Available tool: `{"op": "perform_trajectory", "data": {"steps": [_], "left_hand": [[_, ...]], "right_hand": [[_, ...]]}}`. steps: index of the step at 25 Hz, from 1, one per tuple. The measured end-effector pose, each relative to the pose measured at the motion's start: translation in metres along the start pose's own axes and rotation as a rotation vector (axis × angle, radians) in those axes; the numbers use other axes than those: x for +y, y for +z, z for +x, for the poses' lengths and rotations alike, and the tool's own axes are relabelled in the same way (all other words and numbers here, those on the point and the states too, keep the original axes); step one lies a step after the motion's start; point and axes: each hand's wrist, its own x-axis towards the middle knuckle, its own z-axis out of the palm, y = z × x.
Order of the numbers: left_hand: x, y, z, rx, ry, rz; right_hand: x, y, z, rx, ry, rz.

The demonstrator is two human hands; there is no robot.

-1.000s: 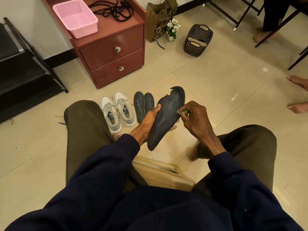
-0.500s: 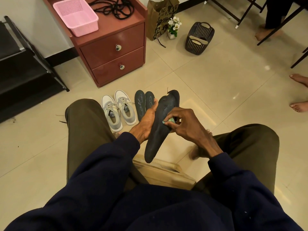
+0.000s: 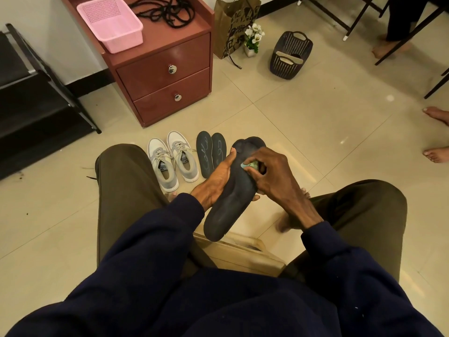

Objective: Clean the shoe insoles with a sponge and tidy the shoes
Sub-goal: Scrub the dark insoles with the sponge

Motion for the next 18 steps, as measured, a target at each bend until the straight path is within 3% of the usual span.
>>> {"op": "perform_trajectory", "data": {"steps": [4, 9, 14, 16, 18], "left_hand": [[0.0, 0.0, -0.003, -0.07, -0.002, 0.063], [0.002, -0.001, -0.004, -0.075, 0.072, -0.053], [0.0, 0.003, -0.005, -0.08, 0.008, 0.013], [-0.001, 0.006, -0.006, -0.087, 0.012, -0.014], [-0.001, 0.006, -0.006, -0.096, 0.026, -0.068]], "right_hand": [[0.015, -0.009, 0.003, 0.182, 0.197, -0.137], [-0.006, 0.005, -0.002, -0.039, -0.026, -0.065], [0.013, -0.008, 0.003, 0.217, 0.148, -0.343], [0.01, -0.005, 0.002, 0.18, 0.098, -0.224], [-0.001, 0.003, 0.001, 0.039, 0.003, -0.099]]}}
